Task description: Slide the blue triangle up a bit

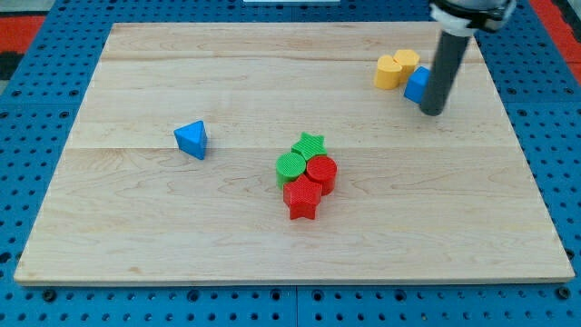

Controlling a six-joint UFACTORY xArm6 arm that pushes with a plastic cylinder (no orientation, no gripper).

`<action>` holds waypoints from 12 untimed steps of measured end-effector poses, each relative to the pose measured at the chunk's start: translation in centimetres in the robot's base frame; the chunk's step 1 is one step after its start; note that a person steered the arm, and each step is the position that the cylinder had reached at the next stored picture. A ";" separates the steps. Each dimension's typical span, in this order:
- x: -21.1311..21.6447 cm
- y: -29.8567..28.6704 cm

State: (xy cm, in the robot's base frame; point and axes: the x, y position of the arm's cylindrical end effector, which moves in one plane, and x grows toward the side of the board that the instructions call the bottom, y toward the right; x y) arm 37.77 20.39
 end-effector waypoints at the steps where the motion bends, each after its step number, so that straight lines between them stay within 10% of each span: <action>1: -3.3 2.7; 3: -2.9 -2.9; 5: 6.1 0.5; 8: 23.8 -10.7; 12: 16.3 -33.0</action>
State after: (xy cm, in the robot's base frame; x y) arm 54.06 -12.66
